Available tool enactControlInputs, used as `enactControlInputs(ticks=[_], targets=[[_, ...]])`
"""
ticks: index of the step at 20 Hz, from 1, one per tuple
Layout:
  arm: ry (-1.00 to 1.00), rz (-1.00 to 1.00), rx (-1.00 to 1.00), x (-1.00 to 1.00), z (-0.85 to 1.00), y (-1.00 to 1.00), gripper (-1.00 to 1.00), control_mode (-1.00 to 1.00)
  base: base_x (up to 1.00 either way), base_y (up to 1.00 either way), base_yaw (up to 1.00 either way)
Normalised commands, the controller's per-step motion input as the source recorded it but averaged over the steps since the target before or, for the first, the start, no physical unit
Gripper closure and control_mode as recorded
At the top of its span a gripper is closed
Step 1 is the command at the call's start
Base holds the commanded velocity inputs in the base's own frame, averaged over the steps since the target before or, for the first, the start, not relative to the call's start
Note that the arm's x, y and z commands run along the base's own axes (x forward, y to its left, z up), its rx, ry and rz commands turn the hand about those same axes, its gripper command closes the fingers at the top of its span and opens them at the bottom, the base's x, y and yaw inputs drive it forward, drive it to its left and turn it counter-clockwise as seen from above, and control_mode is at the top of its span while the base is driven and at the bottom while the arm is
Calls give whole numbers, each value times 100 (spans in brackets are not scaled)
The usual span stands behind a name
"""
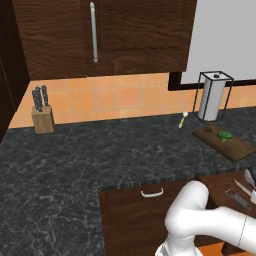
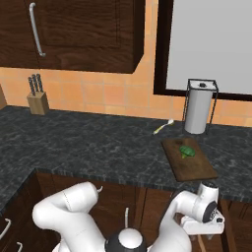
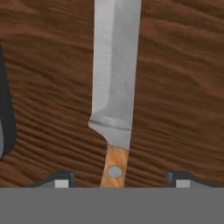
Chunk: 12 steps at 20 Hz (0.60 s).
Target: Place the appropriate cutting tool for cutting the broccoli skin on the cutting board.
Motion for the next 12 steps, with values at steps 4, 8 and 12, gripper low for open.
enactControlInputs(ticks=[4,8,12], targets=[[-19,1,1,-43,-55,4,100,-100,0,0,0],[-14,0,0,-26,-31,36,100,-100,0,0,0],[-7,0,0,-43,-9,43,100,-100,0,0,0]])
